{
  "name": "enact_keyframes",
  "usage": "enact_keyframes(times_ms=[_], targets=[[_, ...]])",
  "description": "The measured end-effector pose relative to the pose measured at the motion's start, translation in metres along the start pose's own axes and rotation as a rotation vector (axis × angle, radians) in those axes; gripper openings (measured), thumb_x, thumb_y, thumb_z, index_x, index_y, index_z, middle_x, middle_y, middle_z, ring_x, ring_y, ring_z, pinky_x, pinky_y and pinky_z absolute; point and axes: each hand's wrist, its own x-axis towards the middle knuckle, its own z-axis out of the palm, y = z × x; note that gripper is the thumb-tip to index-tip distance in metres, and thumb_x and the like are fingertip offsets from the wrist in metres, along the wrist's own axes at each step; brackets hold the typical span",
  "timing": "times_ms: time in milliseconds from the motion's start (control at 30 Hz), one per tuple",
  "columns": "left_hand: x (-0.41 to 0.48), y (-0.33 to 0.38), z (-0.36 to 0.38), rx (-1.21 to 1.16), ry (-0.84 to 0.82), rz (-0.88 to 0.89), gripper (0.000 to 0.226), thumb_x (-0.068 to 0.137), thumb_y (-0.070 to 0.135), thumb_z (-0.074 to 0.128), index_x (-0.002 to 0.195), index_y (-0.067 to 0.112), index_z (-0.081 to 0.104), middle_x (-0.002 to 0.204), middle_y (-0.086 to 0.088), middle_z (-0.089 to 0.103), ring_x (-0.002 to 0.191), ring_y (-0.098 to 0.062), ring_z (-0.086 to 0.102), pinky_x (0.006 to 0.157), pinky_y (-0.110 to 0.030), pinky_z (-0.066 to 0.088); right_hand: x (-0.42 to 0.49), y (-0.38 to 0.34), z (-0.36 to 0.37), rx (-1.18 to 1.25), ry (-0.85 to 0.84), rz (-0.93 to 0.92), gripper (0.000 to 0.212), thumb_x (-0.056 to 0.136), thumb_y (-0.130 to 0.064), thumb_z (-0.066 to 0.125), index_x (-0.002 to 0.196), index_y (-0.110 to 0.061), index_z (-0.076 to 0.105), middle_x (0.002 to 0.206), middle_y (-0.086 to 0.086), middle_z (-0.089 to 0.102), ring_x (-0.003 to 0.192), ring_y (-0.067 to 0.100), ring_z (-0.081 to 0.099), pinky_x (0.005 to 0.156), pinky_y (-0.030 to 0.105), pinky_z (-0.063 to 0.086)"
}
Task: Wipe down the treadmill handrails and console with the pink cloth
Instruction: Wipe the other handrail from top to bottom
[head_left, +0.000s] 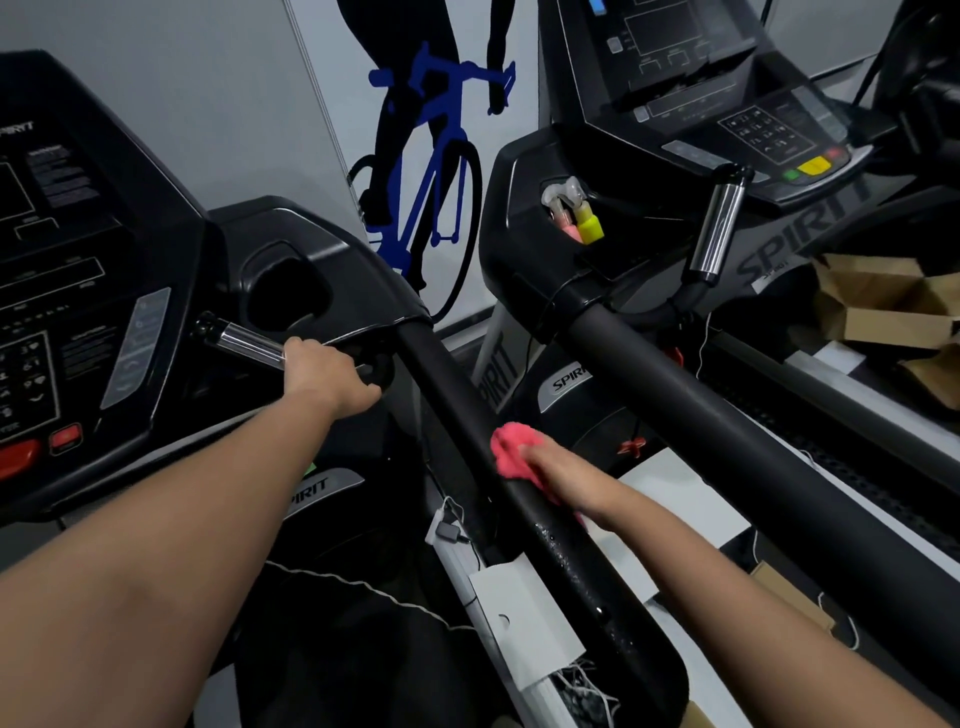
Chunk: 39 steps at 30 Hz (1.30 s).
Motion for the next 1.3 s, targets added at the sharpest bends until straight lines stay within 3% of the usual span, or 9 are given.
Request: enact_keyframes(times_ms=[67,200,400,500,633,800,900,1033,1300], targets=[[-0.001,0.001,0.000,0.002,0.000,-0.009,0.052,0.086,0.062,0.029,0.088,0.023,0.064,0.092,0.002,0.064,0.095,-0.020,0.056,0.087,-0.033,0.033,-0.003,-0.002,0.009,-0.471,-0.020,-0.052,0.050,0.097,-0.026,0.045,0.144,-0.021,0.032,0.147,0.013,0.033,0.132,0.020,0.035,0.111,0.033,0.027],[0.000,0.001,0.000,0.010,-0.010,-0.007,0.054,0.087,0.063,0.030,0.092,0.023,0.066,0.092,0.002,0.064,0.095,-0.020,0.056,0.088,-0.033,0.035,-0.011,-0.011,0.034,-1.127,0.068,-0.172,0.074,0.090,-0.042,0.049,0.150,-0.038,0.006,0.154,0.013,0.013,0.135,0.034,0.023,0.110,0.047,0.025],[-0.001,-0.001,0.001,0.029,0.002,0.011,0.053,0.086,0.063,0.032,0.097,0.023,0.066,0.096,0.001,0.065,0.097,-0.021,0.056,0.088,-0.034,0.035,0.031,-0.025,0.003,-0.450,-0.012,-0.025,0.103,0.075,-0.032,0.078,0.152,-0.025,0.010,0.150,0.005,0.032,0.131,0.013,0.039,0.103,0.017,0.028],[-0.001,-0.001,0.001,0.033,0.002,0.011,0.054,0.086,0.063,0.033,0.098,0.023,0.066,0.096,0.001,0.065,0.097,-0.021,0.056,0.088,-0.034,0.035,0.055,-0.009,-0.004,-0.075,0.047,0.077,0.086,0.081,-0.034,0.072,0.149,-0.022,0.020,0.137,0.006,0.045,0.115,0.015,0.052,0.099,0.024,0.040],[0.000,0.000,0.001,0.032,-0.001,0.011,0.054,0.086,0.063,0.033,0.098,0.022,0.067,0.096,0.001,0.065,0.097,-0.021,0.057,0.087,-0.034,0.035,0.069,0.017,-0.002,0.292,0.203,0.230,0.060,0.086,-0.056,0.055,0.130,-0.016,0.048,0.105,0.002,0.060,0.090,0.012,0.059,0.067,0.022,0.049],[-0.001,-0.002,0.000,0.034,0.023,0.023,0.054,0.086,0.062,0.034,0.101,0.022,0.067,0.099,0.000,0.067,0.098,-0.022,0.058,0.087,-0.034,0.035,0.054,0.025,-0.001,0.804,-0.114,0.505,0.057,0.085,-0.058,0.054,0.102,-0.005,0.069,0.082,0.013,0.068,0.075,0.028,0.067,0.089,0.049,0.050],[-0.002,-0.002,-0.002,0.033,0.019,0.019,0.054,0.087,0.062,0.034,0.102,0.022,0.067,0.100,0.000,0.066,0.100,-0.022,0.058,0.088,-0.034,0.035,0.038,0.032,-0.006,0.849,-0.241,0.523,0.059,0.092,-0.049,0.041,0.094,0.004,0.064,0.084,0.024,0.064,0.073,0.038,0.068,0.072,0.055,0.055],[-0.002,-0.002,-0.001,0.023,0.011,0.024,0.054,0.087,0.062,0.034,0.103,0.022,0.066,0.100,0.001,0.066,0.100,-0.022,0.057,0.089,-0.034,0.034,0.025,0.037,-0.008,0.784,-0.150,0.480,0.049,0.094,-0.038,0.041,0.090,0.006,0.063,0.075,0.020,0.068,0.063,0.028,0.069,0.059,0.032,0.058],[-0.003,0.002,-0.002,0.042,-0.003,-0.009,0.055,0.085,0.064,0.033,0.097,0.023,0.068,0.096,0.001,0.066,0.096,-0.021,0.058,0.086,-0.034,0.034,0.048,0.011,0.001,-0.102,0.139,0.044,0.029,0.101,-0.036,0.038,0.126,-0.025,0.046,0.122,0.000,0.054,0.111,0.015,0.052,0.095,0.026,0.036]])
